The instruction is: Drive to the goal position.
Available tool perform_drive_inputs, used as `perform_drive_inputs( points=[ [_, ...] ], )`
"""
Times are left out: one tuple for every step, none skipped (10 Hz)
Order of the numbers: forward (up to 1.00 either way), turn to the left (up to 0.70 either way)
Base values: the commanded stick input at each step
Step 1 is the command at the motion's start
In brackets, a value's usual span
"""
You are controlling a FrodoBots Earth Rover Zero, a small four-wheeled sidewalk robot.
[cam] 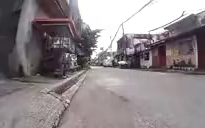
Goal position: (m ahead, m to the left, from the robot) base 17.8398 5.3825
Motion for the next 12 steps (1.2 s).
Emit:
perform_drive_inputs(
  points=[
    [1.0,0.27],
    [1.0,0.19],
    [1.0,0.0],
    [1.0,0.0],
    [1.0,0.0],
    [1.0,0.0],
    [1.0,0.0],
    [1.0,0.0],
    [1.0,-0.05],
    [1.0,-0.27],
    [1.0,-0.27],
    [1.0,-0.22]
  ],
)
